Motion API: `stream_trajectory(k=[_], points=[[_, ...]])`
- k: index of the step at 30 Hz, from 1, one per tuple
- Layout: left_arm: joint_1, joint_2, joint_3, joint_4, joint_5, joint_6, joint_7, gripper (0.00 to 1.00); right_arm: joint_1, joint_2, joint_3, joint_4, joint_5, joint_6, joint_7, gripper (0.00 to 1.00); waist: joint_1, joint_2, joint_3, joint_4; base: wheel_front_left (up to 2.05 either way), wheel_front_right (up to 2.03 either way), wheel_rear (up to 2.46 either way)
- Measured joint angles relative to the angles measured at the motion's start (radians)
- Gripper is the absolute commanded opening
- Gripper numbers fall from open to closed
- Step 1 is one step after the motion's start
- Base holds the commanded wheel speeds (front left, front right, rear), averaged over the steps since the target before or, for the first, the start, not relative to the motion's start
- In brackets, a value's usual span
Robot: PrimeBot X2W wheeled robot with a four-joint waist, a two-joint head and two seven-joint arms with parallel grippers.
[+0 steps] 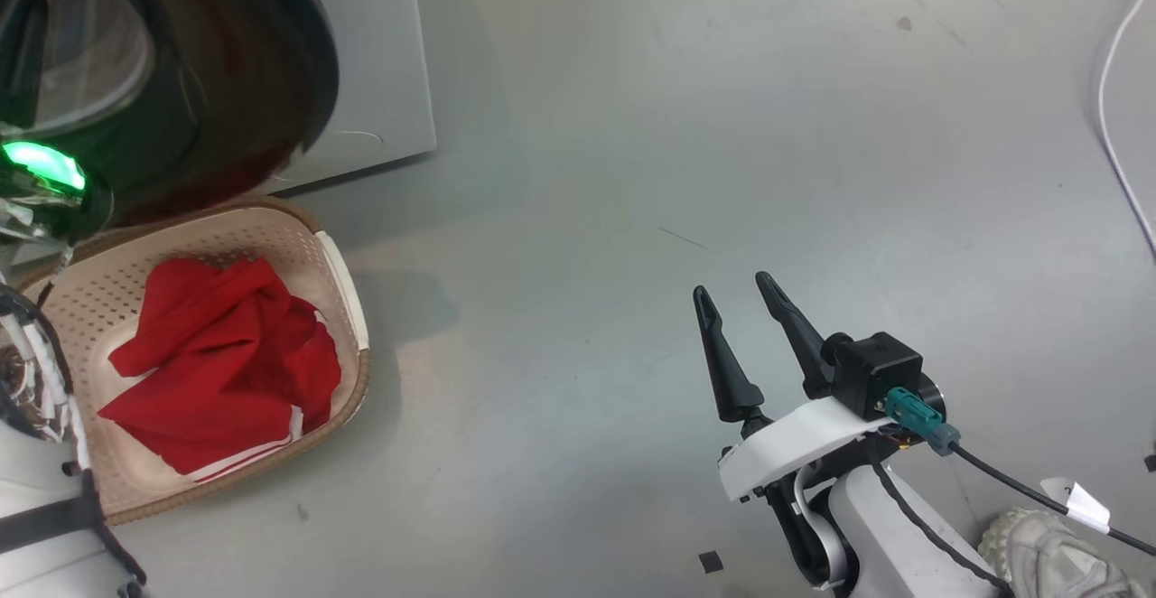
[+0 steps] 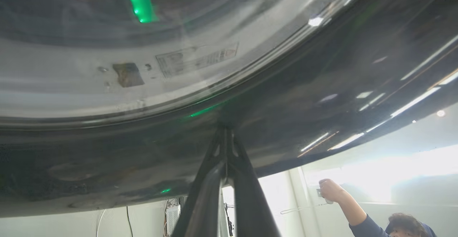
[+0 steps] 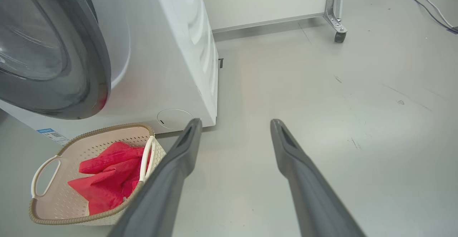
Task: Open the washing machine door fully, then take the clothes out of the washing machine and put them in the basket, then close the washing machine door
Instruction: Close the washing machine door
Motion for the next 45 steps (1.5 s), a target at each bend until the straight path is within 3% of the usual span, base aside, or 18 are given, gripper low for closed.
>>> stream_trajectory(k=[11,23,36,37,39,40,45], points=[[-0.062,-0.008,-0.027,0.081,0.032,0.0,-0.049,0.0,-0.013,0.003,-0.048,-0.013,-0.003,-0.009,0.0,1.0,0.0,0.0,0.052,-0.029,0.0,0.0,0.0],[-0.055,-0.019,-0.006,0.093,0.026,0.0,-0.065,0.0,-0.024,0.005,-0.08,0.003,-0.031,-0.011,0.0,1.0,0.0,0.0,0.022,0.061,0.0,0.0,0.0],[0.111,-0.029,0.028,0.077,0.028,0.0,-0.096,0.01,-0.021,0.005,-0.105,0.045,-0.047,-0.011,0.0,1.0,0.0,0.0,-0.061,0.157,0.0,0.0,0.0],[0.125,-0.03,0.026,0.074,0.032,0.0,-0.096,0.07,-0.019,0.005,-0.108,0.047,-0.047,-0.011,0.0,1.0,0.0,0.0,-0.068,0.164,0.0,0.0,0.0],[0.151,-0.032,0.028,0.06,0.044,0.0,-0.116,0.45,-0.015,0.004,-0.112,0.051,-0.048,-0.011,0.0,1.0,0.0,0.0,-0.082,0.178,0.0,0.0,0.0],[0.163,-0.033,0.029,0.048,0.056,0.0,-0.128,0.98,-0.014,0.004,-0.113,0.053,-0.048,-0.011,0.0,1.0,0.0,0.0,-0.089,0.185,0.0,0.0,0.0],[0.211,-0.033,0.017,-0.015,0.143,0.0,-0.188,1.0,-0.01,0.004,-0.127,0.059,-0.051,-0.008,0.0,1.0,0.0,0.0,-0.122,0.216,0.0,0.0,0.0]])
